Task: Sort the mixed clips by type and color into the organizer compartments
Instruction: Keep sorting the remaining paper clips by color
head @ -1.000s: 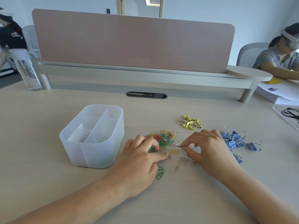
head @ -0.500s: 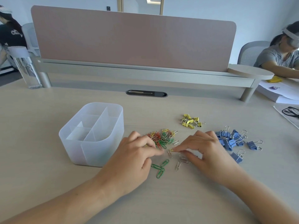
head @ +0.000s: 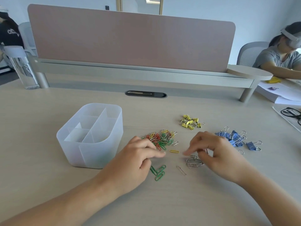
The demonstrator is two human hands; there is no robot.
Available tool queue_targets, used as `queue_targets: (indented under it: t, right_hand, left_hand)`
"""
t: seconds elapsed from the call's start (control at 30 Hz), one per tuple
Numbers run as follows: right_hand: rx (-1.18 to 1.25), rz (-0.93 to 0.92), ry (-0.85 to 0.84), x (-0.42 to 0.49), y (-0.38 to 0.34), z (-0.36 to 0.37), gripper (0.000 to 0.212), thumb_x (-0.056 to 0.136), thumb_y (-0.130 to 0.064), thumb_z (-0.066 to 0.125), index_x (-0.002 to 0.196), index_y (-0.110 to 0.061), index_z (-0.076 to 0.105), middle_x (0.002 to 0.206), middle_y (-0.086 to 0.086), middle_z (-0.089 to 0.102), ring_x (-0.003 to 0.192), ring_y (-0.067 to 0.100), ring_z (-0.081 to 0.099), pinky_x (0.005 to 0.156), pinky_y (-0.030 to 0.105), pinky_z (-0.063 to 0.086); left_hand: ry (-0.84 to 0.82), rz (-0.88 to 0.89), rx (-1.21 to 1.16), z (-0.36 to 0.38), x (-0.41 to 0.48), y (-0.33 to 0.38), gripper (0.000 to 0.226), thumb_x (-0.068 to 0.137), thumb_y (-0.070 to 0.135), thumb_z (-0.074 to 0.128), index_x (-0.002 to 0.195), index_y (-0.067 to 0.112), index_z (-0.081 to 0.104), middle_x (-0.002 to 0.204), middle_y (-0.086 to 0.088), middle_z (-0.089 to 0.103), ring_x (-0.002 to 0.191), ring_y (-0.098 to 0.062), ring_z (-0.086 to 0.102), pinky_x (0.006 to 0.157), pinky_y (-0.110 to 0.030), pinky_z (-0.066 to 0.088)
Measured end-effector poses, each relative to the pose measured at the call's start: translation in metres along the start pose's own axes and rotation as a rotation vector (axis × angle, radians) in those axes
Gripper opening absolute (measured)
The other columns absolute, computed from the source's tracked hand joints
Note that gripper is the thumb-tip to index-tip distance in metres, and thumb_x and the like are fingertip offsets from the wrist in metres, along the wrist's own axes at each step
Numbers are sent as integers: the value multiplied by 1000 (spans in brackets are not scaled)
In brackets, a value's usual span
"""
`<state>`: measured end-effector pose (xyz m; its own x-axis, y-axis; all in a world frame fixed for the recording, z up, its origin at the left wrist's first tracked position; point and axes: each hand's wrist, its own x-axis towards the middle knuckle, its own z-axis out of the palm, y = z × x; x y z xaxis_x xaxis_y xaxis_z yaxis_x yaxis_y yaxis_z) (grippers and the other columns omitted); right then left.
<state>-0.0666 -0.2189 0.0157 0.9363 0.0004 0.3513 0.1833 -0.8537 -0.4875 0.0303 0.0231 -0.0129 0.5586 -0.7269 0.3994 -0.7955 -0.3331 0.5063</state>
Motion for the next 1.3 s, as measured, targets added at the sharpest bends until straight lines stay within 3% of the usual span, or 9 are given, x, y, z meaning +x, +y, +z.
queue_targets:
  t: [0.13,0.3,0.47,0.6,0.7,0.83,1.03,1.17,1.3]
  right_hand:
    - [65,296,164,3,3,-4,42,86,4,49,73,-30,70,77,-16,65,54,8,49,52,13,39]
    - [-52,435,148,5,12,-1,28,88,-8,54,76,-30,67,71,-3,63,55,4,50,51,11,37]
    - [-50,424,60,5,10,4,23,89,-12,59,76,-29,68,79,-9,64,67,3,56,60,8,40]
    - [232,365,-98,4,0,8,24,92,-11,60,77,-28,70,79,-7,72,75,15,66,75,29,53]
    - [395,309,-65,4,-5,10,25,93,-9,59,82,-28,72,80,0,70,66,25,57,66,33,50]
    - [88,114,2,4,1,15,49,88,6,51,97,-39,68,98,-22,63,86,3,50,75,11,38]
    - [-182,53,-89,5,4,19,75,76,3,35,124,-51,53,107,-20,52,105,-2,38,91,13,25]
    - [-246,47,-98,5,6,16,67,72,-6,30,116,-50,57,102,-29,63,98,0,46,88,11,22]
    - [-181,44,-60,3,-5,3,56,78,10,46,89,-40,69,81,-42,64,89,4,50,86,14,25]
  left_hand:
    - [-18,-43,20,1,1,0,52,82,10,36,115,29,72,101,24,55,103,1,41,85,-3,30]
    - [-58,-50,73,1,0,1,46,88,4,44,116,30,71,100,22,52,102,6,36,83,-1,27]
    - [-81,-58,118,2,3,3,58,85,25,23,124,38,65,107,24,48,102,2,34,90,-7,28]
    - [-110,-64,233,8,8,7,67,82,40,11,141,45,43,118,24,41,108,-5,32,97,-26,31]
    - [-142,-74,288,13,12,9,68,82,45,8,147,46,29,121,22,35,109,-6,29,97,-27,28]
    - [-158,-64,302,13,13,9,64,83,41,10,143,54,28,113,22,31,106,-6,27,95,-26,26]
    - [-155,-93,288,13,13,9,61,85,30,20,136,52,44,107,19,30,102,-6,26,97,-28,26]
    - [-147,-103,264,11,10,7,65,82,29,14,133,51,48,107,20,32,101,-7,26,97,-28,26]
    - [-102,-103,268,11,9,5,76,74,38,3,131,48,52,107,22,32,102,-6,28,97,-26,24]
